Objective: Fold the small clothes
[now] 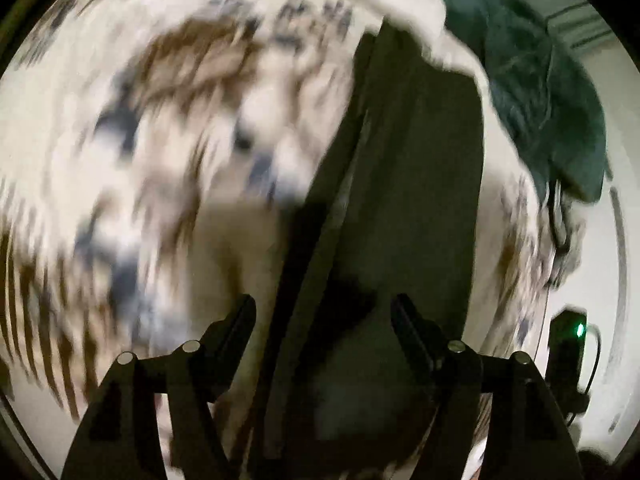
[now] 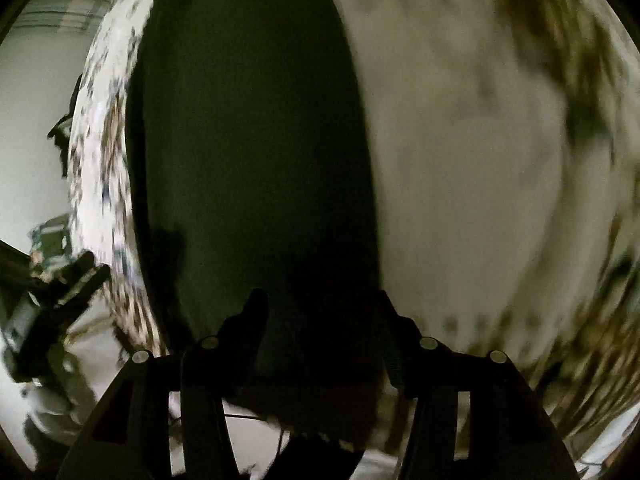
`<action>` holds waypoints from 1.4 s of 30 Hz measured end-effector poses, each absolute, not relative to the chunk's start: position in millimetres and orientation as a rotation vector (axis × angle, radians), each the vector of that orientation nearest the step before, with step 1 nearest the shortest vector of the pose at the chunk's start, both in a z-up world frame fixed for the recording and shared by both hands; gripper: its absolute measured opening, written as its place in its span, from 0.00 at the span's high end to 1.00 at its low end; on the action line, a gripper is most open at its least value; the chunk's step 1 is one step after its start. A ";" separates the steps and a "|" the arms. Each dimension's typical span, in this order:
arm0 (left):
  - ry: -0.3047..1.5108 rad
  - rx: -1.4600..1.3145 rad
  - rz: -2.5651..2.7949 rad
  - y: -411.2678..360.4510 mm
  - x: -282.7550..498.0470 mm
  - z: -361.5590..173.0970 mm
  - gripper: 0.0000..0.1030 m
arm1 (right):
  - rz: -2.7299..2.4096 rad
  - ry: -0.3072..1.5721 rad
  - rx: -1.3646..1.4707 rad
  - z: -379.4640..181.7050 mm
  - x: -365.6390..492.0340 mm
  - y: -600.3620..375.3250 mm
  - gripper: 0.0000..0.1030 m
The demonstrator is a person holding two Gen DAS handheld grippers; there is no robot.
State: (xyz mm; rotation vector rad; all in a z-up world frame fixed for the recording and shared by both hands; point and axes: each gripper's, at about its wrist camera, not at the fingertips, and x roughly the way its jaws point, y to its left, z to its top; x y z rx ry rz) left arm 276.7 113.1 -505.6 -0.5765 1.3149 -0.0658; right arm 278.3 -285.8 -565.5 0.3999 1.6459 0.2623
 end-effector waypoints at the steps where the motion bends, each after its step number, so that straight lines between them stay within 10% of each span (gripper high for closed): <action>1: 1.283 -0.593 -0.091 117.3 300.6 -502.2 0.34 | 0.240 1.626 0.383 -557.7 295.1 -285.2 0.46; 14: 1.262 -0.527 -0.144 110.7 544.1 -557.3 0.37 | 0.116 1.384 0.488 -534.6 545.3 -316.2 0.46; 17: 1.276 -0.415 -0.178 93.9 573.1 -569.6 0.95 | 0.122 1.354 0.520 -549.5 591.4 -315.0 0.46; 20: 1.243 -0.366 -0.179 92.8 573.0 -572.2 0.95 | 0.184 1.332 0.615 -567.7 624.1 -311.8 0.49; 22: 1.239 -0.390 -0.170 103.2 572.2 -578.8 0.95 | 0.209 1.335 0.603 -578.5 634.5 -295.8 0.83; 26: 1.259 -0.445 -0.174 118.2 580.2 -591.4 0.95 | 0.131 1.362 0.562 -588.7 643.6 -298.3 0.86; 31: 1.284 -0.554 -0.216 135.9 578.3 -578.1 0.92 | 0.144 1.432 0.571 -584.4 648.7 -294.6 0.81; 35: 1.307 -0.658 -0.241 145.7 557.2 -568.2 0.49 | 0.225 1.447 0.590 -564.4 632.5 -297.4 0.49; 37: 1.320 -0.671 -0.259 139.2 545.5 -571.7 0.48 | 0.250 1.473 0.595 -564.1 616.7 -296.8 0.47; 38: 1.330 -0.657 -0.263 133.2 541.4 -575.8 0.49 | 0.260 1.501 0.595 -569.3 608.7 -293.6 0.47; 40: 1.340 -0.569 -0.237 120.0 532.9 -583.1 0.89 | 0.267 1.544 0.575 -580.5 595.4 -287.9 0.48; 42: 1.332 -0.501 -0.181 119.5 527.4 -586.9 0.95 | 0.259 1.509 0.521 -584.3 585.3 -284.0 0.74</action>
